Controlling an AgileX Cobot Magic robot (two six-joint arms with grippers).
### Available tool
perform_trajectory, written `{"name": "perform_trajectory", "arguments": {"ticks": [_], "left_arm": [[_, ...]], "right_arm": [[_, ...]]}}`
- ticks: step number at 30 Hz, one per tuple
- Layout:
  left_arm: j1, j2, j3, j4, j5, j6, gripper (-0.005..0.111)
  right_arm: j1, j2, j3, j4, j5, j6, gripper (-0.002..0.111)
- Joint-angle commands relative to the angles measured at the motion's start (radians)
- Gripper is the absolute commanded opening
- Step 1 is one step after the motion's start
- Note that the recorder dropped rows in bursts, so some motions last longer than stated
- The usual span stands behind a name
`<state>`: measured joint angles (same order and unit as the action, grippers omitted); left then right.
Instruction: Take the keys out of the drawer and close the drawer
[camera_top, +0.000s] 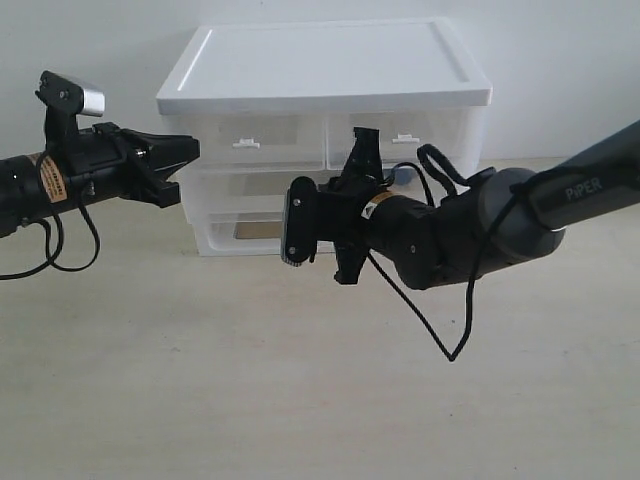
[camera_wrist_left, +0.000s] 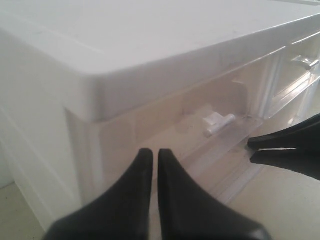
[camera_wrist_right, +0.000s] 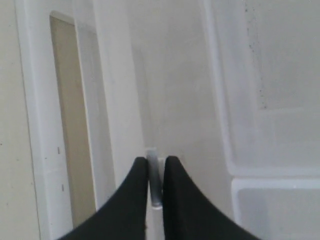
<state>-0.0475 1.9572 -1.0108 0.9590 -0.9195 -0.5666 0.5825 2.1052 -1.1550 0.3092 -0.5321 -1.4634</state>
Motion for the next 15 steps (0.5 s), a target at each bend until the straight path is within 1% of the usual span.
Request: {"name": "perform_trajectory", "arguments": {"ticks": [1, 4, 8, 15], "left_arm": [[-0.004, 0.003, -0.008, -0.013, 0.0, 0.0, 0.004], [-0.004, 0.003, -0.008, -0.013, 0.001, -0.018, 0.004], [-0.004, 0.003, -0.008, -0.013, 0.001, -0.018, 0.004], [-0.004, 0.003, -0.008, -0.013, 0.001, -0.018, 0.004]], "right_arm": [[0.01, 0.032, -0.012, 0.153, 0.066, -0.106, 0.0], [0.046, 0.021, 0.038, 0.193, 0.057, -0.161, 0.0], [0.076, -0.005, 0.109, 0.197, 0.025, -0.164, 0.0], [0.085, -0.069, 0.222, 0.201, -0.013, -0.164, 0.0]]}}
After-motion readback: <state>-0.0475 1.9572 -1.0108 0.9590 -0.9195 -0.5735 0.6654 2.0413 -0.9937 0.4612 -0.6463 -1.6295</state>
